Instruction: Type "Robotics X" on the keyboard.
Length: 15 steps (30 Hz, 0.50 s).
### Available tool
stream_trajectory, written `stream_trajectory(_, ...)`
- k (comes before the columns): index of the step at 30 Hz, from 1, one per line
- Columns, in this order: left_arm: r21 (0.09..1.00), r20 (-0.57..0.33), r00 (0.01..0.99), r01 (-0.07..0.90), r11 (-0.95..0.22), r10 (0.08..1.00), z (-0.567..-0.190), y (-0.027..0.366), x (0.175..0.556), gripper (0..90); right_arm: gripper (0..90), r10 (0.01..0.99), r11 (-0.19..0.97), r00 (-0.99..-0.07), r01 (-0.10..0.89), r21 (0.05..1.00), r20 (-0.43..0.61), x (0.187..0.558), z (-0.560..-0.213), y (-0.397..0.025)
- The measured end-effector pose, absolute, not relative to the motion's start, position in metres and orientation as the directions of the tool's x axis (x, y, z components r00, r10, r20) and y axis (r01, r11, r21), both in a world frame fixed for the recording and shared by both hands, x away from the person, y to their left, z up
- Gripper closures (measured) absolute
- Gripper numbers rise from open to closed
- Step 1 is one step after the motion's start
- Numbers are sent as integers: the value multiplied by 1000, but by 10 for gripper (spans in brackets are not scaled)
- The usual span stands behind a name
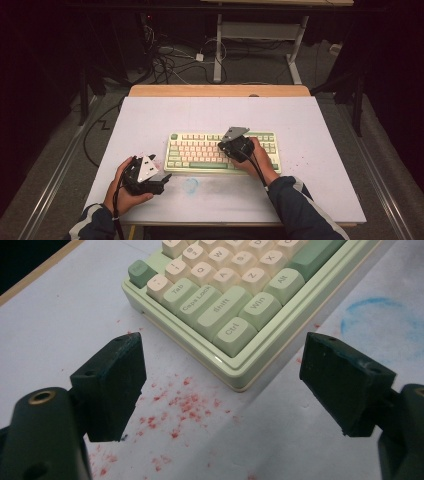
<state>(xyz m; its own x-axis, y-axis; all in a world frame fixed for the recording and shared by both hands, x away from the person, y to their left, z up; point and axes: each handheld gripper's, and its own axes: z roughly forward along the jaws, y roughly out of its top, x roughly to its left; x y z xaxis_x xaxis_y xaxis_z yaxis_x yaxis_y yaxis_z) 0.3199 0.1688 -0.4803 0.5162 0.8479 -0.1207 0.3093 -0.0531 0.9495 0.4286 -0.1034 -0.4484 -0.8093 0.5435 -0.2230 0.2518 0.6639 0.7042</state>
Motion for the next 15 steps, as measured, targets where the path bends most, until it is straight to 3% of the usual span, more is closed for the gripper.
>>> stream_trajectory(15, 945, -113, 517, 320, -69, 849, -482, 169, 320, 176, 889, 563, 638, -803, 271, 721, -196, 427, -445, -110)
